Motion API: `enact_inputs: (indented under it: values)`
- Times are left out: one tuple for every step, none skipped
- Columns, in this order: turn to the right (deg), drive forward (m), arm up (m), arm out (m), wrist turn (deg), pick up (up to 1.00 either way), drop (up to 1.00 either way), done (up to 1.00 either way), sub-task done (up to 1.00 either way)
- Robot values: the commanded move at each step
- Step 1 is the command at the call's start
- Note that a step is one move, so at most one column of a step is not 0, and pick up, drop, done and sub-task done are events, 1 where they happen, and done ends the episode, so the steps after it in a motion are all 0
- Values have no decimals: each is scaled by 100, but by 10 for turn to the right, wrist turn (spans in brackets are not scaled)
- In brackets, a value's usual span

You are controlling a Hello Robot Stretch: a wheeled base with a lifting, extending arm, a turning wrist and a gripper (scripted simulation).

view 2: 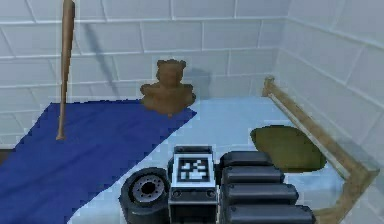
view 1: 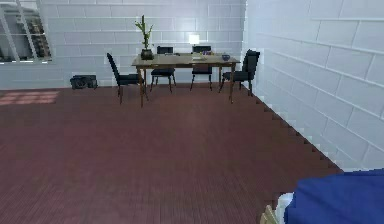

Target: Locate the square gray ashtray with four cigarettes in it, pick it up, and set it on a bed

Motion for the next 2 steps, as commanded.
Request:
enact_inputs:
  values:
    - [-90,0,0,0,0,0,0,0,0]
    - [450,0,0,0,0,0,0,0,0]
